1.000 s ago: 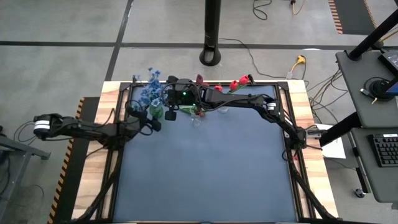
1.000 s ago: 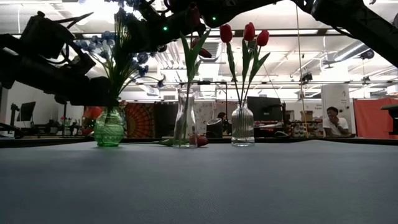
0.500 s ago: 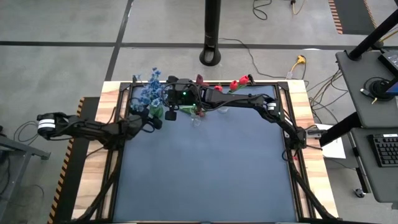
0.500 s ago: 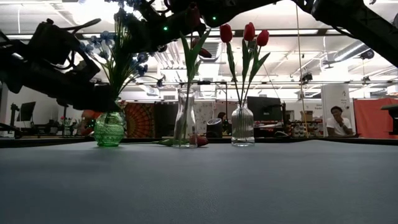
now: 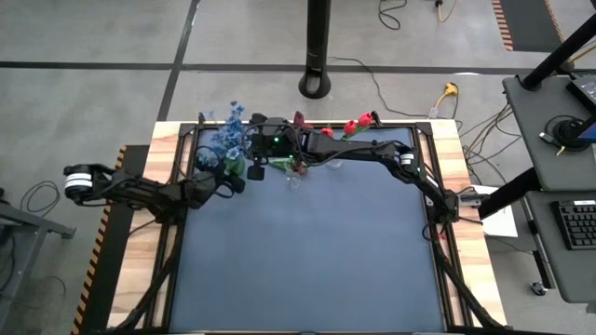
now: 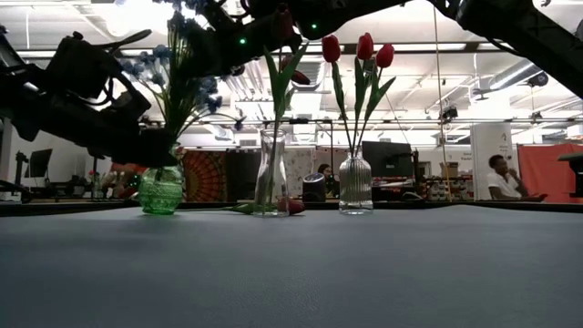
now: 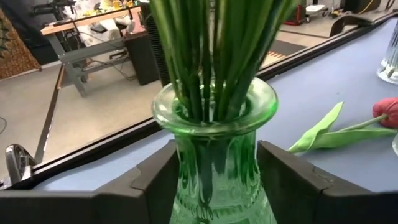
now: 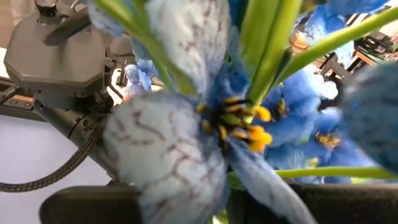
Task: Sort flowers into vase by color
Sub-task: Put the blue flowers into the green vase
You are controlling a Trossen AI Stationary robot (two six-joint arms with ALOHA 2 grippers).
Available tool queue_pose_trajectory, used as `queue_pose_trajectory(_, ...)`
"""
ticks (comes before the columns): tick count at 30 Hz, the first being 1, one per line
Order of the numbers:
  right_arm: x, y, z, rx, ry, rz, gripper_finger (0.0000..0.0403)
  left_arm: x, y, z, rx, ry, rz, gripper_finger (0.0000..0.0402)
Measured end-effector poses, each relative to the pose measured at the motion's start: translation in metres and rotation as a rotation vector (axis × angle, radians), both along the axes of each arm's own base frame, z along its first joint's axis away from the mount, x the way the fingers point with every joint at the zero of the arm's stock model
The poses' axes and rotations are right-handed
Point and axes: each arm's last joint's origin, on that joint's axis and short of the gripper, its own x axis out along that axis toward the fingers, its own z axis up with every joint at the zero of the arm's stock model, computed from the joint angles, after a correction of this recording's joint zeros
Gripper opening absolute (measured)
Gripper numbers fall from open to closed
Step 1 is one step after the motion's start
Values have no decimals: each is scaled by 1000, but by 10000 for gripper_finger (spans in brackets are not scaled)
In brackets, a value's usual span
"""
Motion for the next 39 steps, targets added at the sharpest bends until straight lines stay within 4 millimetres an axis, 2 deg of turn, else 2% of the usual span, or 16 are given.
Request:
queue_pose_trajectory(5,0,-1,1,-7,-14,1,13,2,1,0,0,-23,4,171)
queue_pose_trajectory(15,0,-3,1,-17,-13,11,13,2,1,-1,-13,-44,20,168)
queue_pose_trajectory(22,7,-5,-16,-9,4,28,13,2,1,-2,-14,-46,28,167)
queue_pose_trajectory(29,7,-5,-15,-11,-6,27,13,2,1,-2,-15,-43,29,167)
queue_pose_trajectory(39,13,-7,-32,-10,9,43,13,2,1,-2,-17,-45,32,174)
